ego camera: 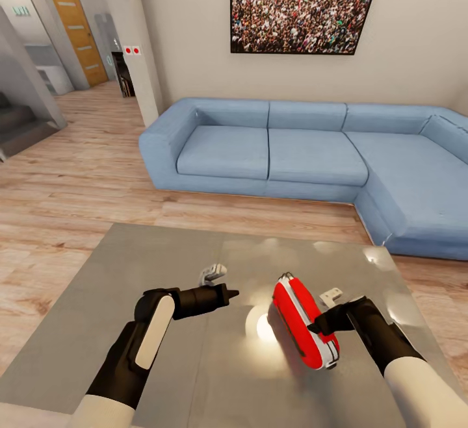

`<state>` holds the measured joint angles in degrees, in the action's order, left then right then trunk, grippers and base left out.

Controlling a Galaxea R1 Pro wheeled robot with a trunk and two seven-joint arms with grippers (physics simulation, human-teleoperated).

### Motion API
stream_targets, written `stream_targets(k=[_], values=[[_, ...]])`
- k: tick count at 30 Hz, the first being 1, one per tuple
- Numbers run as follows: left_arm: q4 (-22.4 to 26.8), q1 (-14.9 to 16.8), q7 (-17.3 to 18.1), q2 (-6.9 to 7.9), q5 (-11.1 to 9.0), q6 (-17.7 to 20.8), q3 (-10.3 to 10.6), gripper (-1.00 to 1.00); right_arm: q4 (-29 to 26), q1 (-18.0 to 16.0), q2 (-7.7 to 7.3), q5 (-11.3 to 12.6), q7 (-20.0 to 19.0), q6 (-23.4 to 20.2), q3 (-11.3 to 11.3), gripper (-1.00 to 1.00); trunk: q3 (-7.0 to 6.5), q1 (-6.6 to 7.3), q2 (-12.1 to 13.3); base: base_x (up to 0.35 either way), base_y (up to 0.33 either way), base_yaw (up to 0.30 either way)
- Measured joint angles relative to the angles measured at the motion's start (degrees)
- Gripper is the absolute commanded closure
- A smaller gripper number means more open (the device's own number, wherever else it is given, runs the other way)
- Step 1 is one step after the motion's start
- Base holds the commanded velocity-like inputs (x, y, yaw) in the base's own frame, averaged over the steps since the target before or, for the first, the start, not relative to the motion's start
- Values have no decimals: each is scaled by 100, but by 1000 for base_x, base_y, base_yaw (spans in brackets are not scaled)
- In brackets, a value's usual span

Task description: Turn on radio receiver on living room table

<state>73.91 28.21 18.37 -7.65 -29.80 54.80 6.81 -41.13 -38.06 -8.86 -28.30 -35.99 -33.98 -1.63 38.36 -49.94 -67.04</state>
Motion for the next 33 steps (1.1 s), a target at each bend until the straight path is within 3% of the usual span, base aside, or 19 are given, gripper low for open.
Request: stream_targets(k=[8,20,23,24,25,33], values=[[-7,0,0,0,0,-4,4,100,-490,0,-45,-3,-121,-287,5,-100,0,0,0,0,0,0],[0,0,2,0,11,4,-4,100,-2802,0,-84,-74,-988,-2599,35,-100,0,0,0,0,0,0],[44,0,6,5,15,4,1,100,-3286,0,-129,-59,-1070,-2602,47,-100,0,0,0,0,0,0],[92,0,8,8,52,5,8,100,-3573,8,-312,-49,-1190,-2595,61,-100,0,0,0,0,0,0],[104,0,10,5,113,4,10,100,-3626,32,-359,-39,-1253,-2601,63,-100,0,0,0,0,0,0],[126,0,7,-16,635,21,15,100,-3705,205,-428,-73,-1393,-2602,66,-100,0,0,0,0,0,0]])
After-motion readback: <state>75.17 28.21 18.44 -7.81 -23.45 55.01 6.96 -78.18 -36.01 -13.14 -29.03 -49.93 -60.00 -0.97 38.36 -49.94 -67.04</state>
